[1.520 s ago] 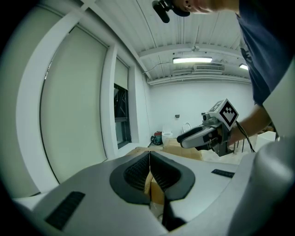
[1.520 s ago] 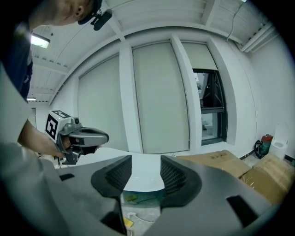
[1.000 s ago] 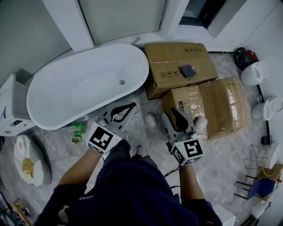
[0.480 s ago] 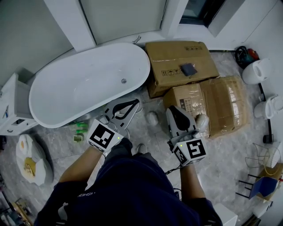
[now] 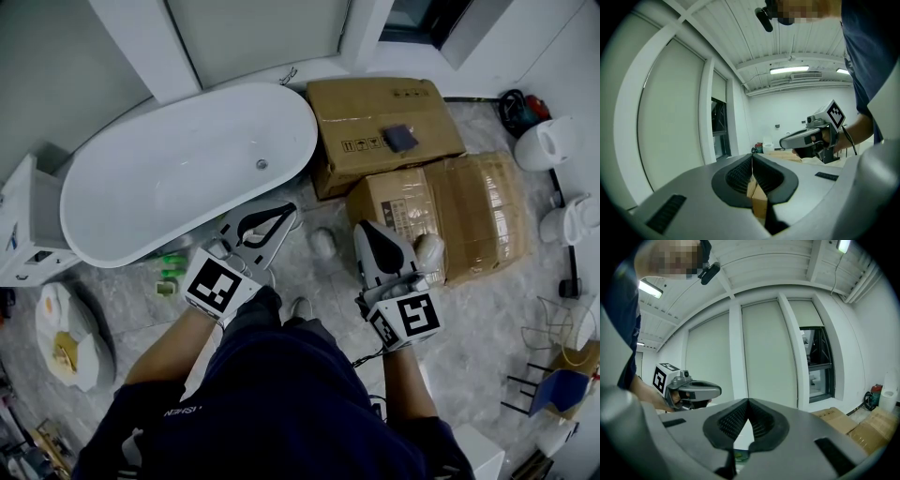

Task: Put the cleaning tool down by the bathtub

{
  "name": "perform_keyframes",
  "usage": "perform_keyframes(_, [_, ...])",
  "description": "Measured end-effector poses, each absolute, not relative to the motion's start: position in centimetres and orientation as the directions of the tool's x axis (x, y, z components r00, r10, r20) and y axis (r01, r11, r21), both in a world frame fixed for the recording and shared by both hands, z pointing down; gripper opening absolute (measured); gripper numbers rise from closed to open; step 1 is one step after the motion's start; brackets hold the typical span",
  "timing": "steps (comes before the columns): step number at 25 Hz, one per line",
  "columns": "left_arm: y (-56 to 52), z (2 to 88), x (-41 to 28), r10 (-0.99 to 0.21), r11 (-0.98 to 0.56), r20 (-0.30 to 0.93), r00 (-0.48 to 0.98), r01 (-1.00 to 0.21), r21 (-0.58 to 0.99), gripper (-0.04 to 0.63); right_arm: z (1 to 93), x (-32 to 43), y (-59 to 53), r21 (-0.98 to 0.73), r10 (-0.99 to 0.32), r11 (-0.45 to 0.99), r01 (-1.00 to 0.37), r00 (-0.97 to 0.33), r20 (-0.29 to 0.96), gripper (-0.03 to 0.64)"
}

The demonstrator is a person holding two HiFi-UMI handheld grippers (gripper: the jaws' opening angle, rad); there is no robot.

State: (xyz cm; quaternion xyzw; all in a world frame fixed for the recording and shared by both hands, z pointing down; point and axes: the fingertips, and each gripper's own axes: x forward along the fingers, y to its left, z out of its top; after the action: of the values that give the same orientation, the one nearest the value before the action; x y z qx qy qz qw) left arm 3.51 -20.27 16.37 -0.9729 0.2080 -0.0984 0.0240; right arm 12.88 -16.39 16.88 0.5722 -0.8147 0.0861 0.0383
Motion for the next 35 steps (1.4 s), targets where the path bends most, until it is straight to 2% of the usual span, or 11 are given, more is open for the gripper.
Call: perform_keyframes(35, [-20.1, 17.8, 3.4, -0.407, -0.913, 0.196, 0.892, -0.404, -0.059, 0.032, 18.6, 12.7, -16.1, -0.072, -0.913, 0.334, -0.94, -0.342, 0.222, 0.003])
